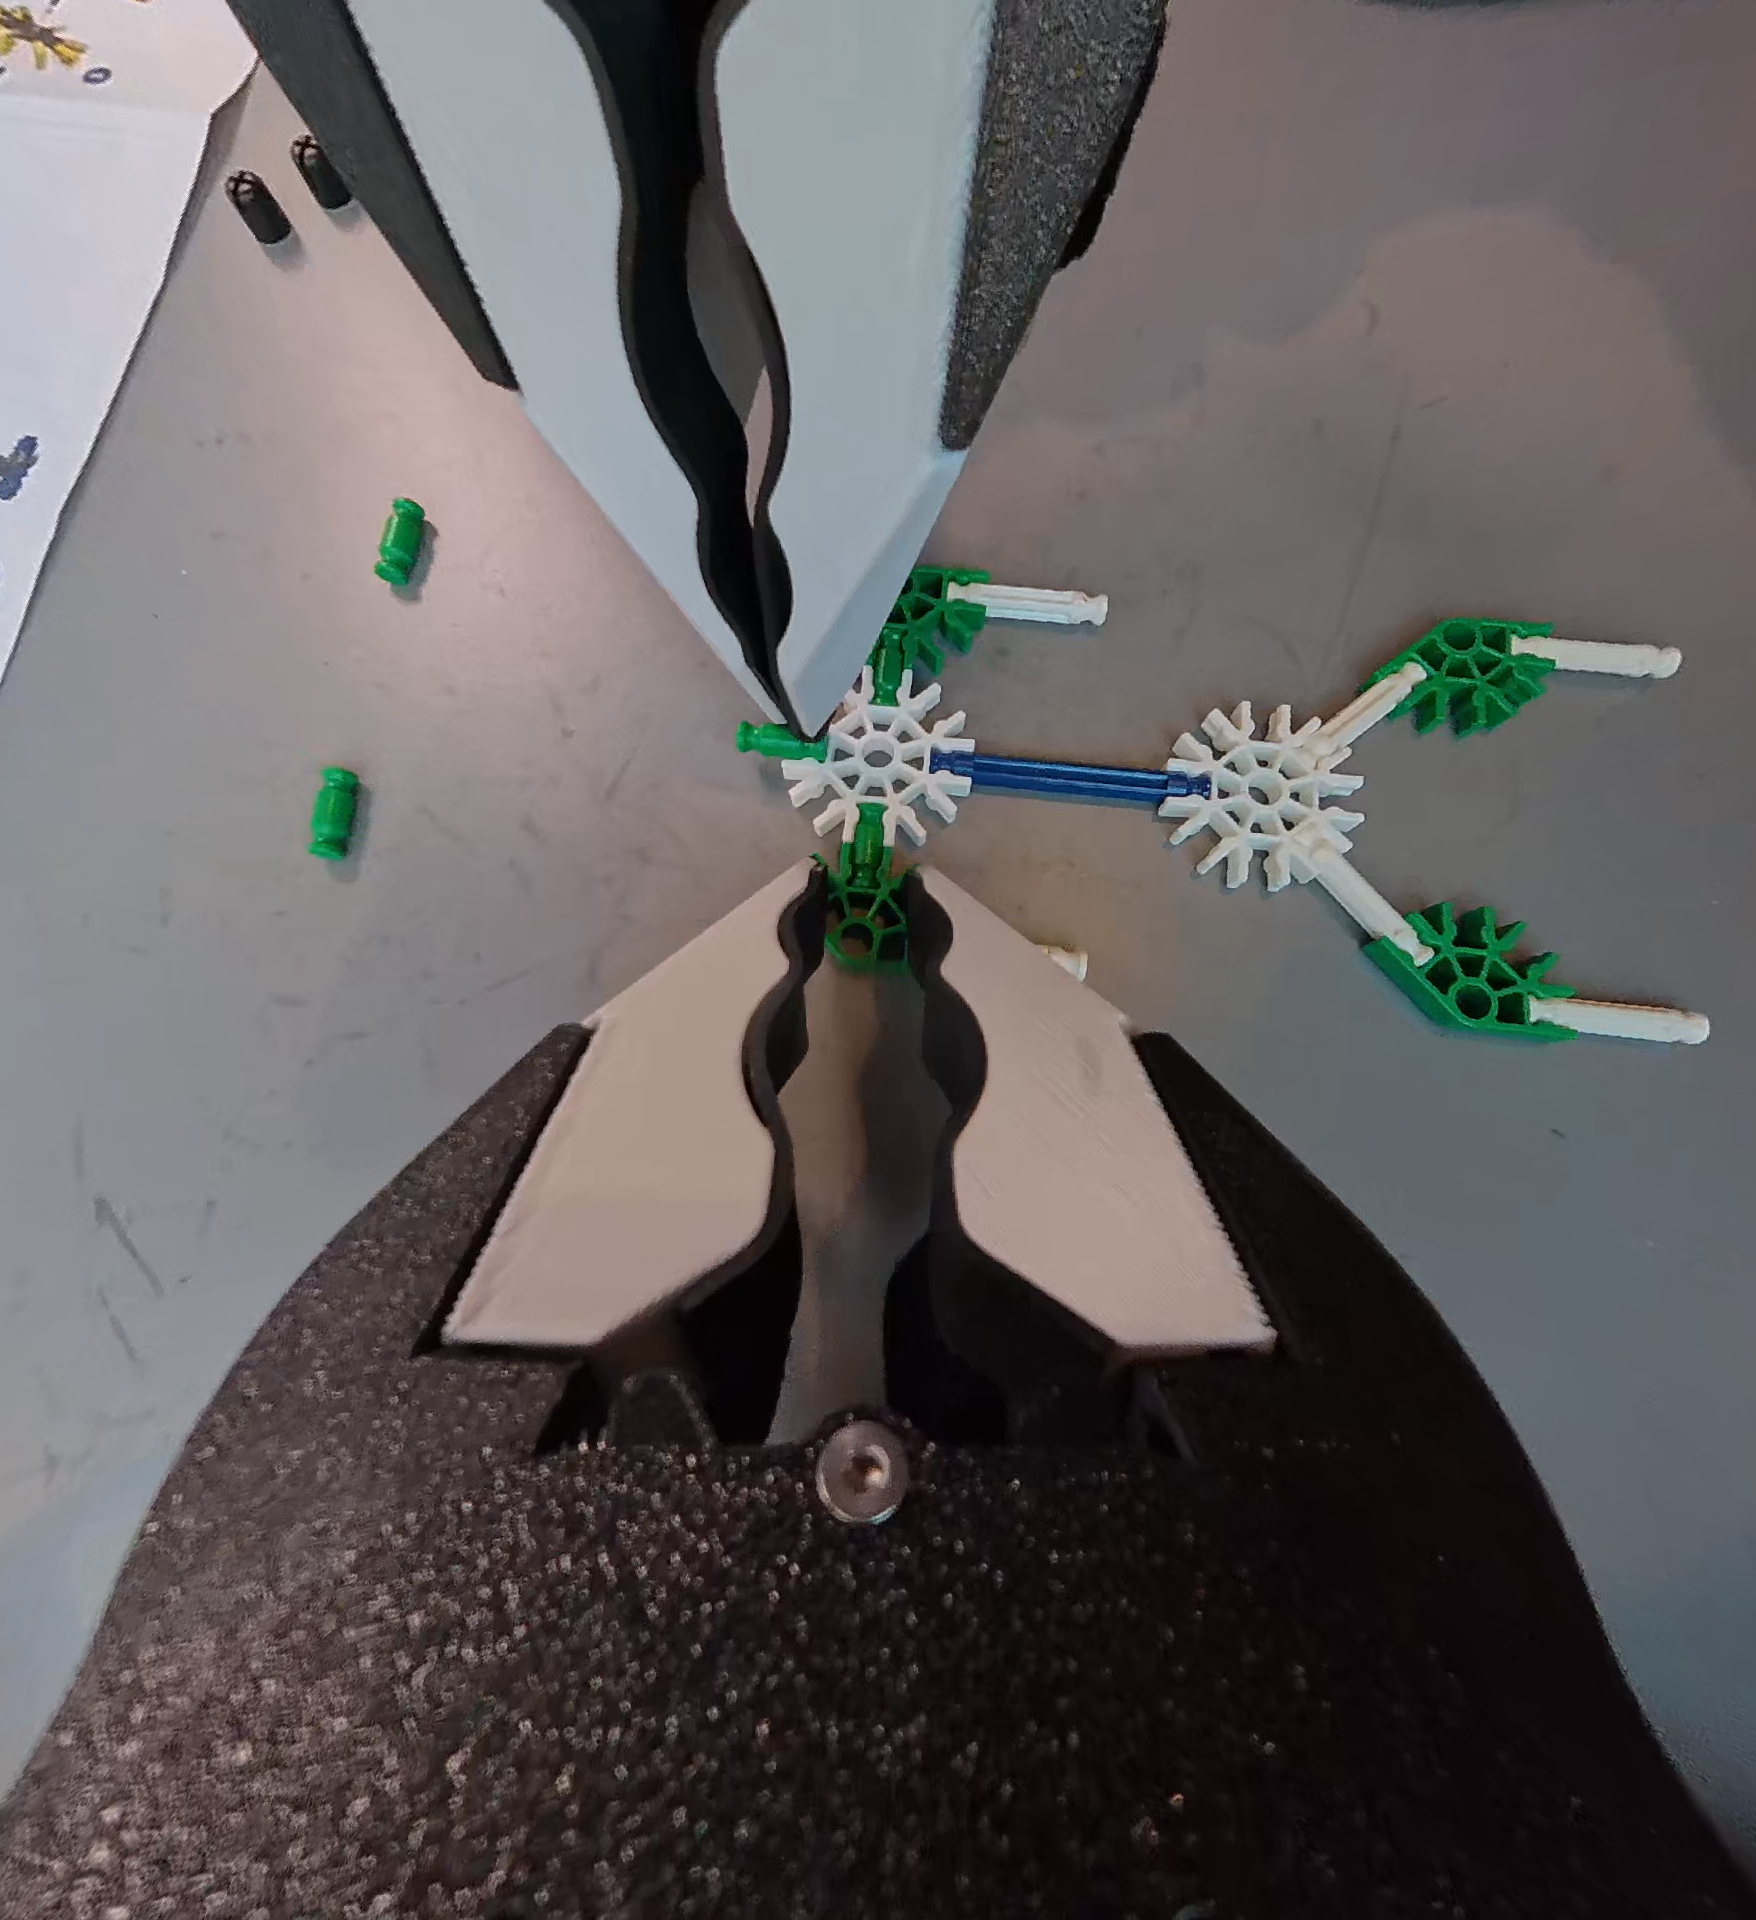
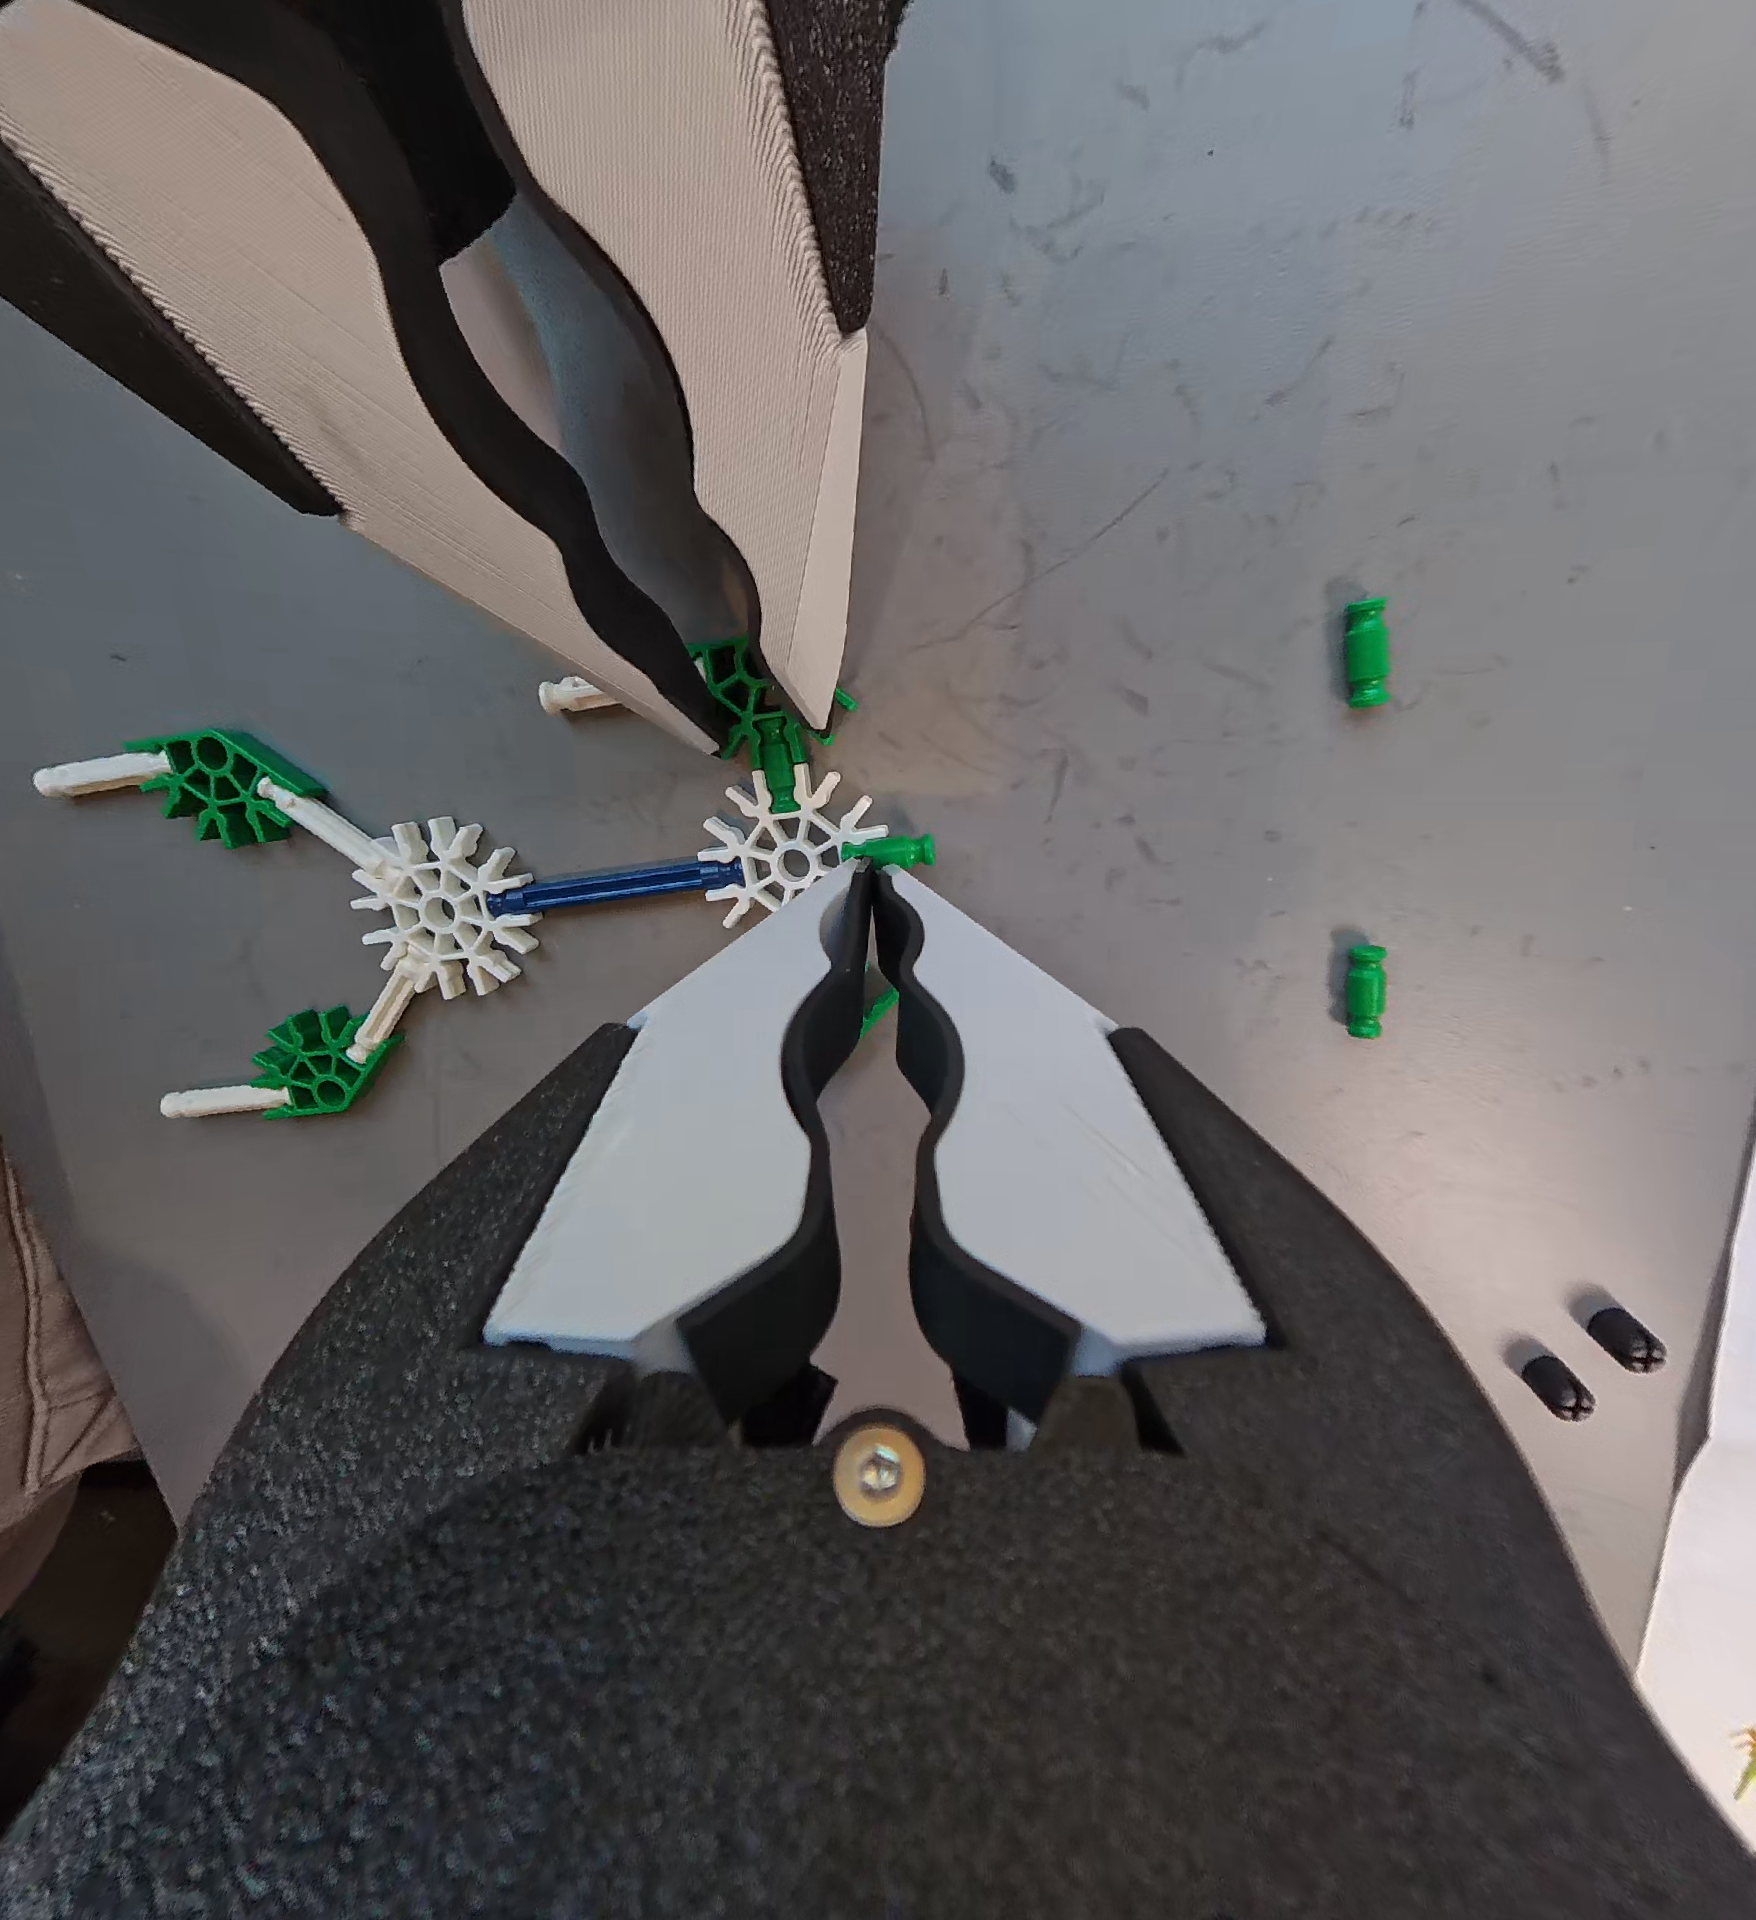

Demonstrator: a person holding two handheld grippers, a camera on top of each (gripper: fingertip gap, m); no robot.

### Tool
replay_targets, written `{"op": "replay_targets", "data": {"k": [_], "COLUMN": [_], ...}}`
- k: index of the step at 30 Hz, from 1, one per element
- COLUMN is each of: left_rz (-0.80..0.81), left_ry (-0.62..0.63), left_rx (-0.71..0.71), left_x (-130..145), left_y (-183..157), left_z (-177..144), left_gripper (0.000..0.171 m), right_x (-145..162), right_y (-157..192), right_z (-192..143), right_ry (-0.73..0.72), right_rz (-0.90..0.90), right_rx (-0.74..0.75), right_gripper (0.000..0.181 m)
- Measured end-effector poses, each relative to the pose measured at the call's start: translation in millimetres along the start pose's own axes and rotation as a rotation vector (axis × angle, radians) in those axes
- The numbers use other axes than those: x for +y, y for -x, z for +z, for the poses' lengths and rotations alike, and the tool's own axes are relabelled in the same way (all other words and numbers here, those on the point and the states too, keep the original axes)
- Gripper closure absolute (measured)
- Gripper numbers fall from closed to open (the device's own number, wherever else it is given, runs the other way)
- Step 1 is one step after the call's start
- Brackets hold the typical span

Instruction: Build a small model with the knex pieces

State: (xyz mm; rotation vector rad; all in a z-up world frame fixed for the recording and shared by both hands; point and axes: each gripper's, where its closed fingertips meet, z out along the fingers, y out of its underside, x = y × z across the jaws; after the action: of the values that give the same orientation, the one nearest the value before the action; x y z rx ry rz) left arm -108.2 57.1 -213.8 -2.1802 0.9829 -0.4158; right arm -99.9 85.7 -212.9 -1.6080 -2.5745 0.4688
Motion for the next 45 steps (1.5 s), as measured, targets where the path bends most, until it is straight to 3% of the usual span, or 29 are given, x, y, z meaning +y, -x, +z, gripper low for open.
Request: {"op": "replay_targets", "data": {"k": [11,22,31,37,45], "left_rz": [-0.017,-0.032,-0.051,-0.068,-0.124], "left_ry": [-0.012,-0.047,-0.079,-0.068,-0.084], "left_rx": [0.005,0.026,0.056,0.055,0.117], "left_x": [-0.6,-1.2,-1.2,-1.0,-5.4], "left_y": [0.6,0.5,0.4,0.5,-5.0], "left_z": [1.1,1.5,1.3,0.5,-3.5], "left_gripper": [0.159,0.159,0.159,0.159,0.150], "right_x": [0.5,0.1,-1.6,1.3,15.8], "right_y": [0.6,2.0,1.0,-1.5,-0.6], "right_z": [0.2,2.5,4.9,-1.7,-28.1], "right_ry": [-0.005,0.111,0.122,-0.056,-0.312], "right_rz": [0.001,-0.135,-0.134,0.031,0.052], "right_rx": [-0.037,0.015,0.031,-0.038,0.056], "right_gripper": [0.181,0.181,0.181,0.181,0.168]}}
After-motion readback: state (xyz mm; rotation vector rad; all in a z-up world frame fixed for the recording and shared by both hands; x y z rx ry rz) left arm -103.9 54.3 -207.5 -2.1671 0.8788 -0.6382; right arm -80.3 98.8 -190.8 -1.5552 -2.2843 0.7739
